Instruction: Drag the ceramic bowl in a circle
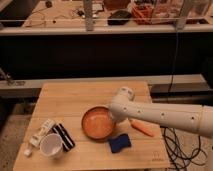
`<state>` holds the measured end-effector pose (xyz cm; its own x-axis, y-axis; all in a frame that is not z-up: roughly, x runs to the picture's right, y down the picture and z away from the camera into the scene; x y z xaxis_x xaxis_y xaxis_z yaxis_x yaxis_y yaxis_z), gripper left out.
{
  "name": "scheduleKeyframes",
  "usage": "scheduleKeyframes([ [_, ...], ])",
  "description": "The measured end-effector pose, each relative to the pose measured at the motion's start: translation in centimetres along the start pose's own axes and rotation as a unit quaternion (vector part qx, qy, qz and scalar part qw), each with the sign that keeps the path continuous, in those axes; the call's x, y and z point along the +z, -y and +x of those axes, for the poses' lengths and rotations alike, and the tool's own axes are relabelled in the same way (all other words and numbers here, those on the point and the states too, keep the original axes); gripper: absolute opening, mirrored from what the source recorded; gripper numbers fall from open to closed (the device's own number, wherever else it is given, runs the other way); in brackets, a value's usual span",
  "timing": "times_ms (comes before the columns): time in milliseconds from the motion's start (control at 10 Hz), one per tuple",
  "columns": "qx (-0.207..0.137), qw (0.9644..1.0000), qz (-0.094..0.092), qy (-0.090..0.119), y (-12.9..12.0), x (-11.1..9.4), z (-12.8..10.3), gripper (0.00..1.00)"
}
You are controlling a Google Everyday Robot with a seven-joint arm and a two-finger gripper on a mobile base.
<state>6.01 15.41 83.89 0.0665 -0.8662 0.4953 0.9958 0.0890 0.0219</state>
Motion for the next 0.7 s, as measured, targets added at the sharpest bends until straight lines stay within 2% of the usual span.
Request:
scheduleKeyframes([
  [200,0.004,1.0,0.005,0.001,0.8,0.8,4.4,0.0],
  [400,0.022,0.9997,0.001,0.001,-0.3,1.6,8.9,0.0],
  [500,0.034,0.9994,-0.002,0.001,-1.4,1.7,10.2,0.0],
  [700,0.066,0.9976,-0.019,-0.002,-6.0,1.0,11.8,0.0],
])
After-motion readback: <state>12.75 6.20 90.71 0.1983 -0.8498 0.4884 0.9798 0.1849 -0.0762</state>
